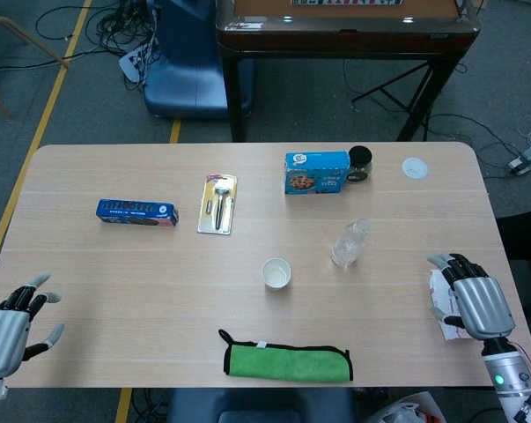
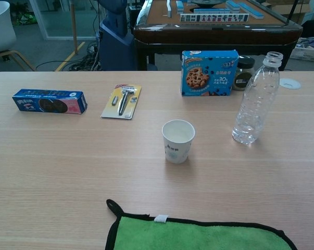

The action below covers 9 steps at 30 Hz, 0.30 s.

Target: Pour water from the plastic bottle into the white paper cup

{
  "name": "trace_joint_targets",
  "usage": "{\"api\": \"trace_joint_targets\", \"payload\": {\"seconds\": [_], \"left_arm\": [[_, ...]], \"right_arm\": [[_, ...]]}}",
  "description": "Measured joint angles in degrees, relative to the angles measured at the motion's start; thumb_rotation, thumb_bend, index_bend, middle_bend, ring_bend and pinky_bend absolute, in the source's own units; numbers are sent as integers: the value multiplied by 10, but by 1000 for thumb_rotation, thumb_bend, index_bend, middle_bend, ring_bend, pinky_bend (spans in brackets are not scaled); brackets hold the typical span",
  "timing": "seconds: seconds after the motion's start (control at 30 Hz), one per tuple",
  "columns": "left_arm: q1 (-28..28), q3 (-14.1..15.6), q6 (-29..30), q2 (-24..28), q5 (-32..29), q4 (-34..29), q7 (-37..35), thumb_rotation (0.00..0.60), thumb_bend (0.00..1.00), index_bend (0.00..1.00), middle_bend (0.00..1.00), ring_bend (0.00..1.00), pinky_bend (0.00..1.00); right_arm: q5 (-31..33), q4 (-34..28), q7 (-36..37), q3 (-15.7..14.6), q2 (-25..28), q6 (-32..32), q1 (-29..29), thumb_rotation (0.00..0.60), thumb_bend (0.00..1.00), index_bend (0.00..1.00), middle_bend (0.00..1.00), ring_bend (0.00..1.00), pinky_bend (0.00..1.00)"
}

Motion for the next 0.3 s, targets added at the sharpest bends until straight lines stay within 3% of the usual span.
{"api": "trace_joint_targets", "payload": {"seconds": [0.3], "left_arm": [[-1, 0, -7, 3, -5, -3, 2, 600, 220, 403, 179, 255, 543]], "right_arm": [[-27, -3, -36, 0, 2, 19, -12, 600, 0, 202, 235, 150, 316]]}}
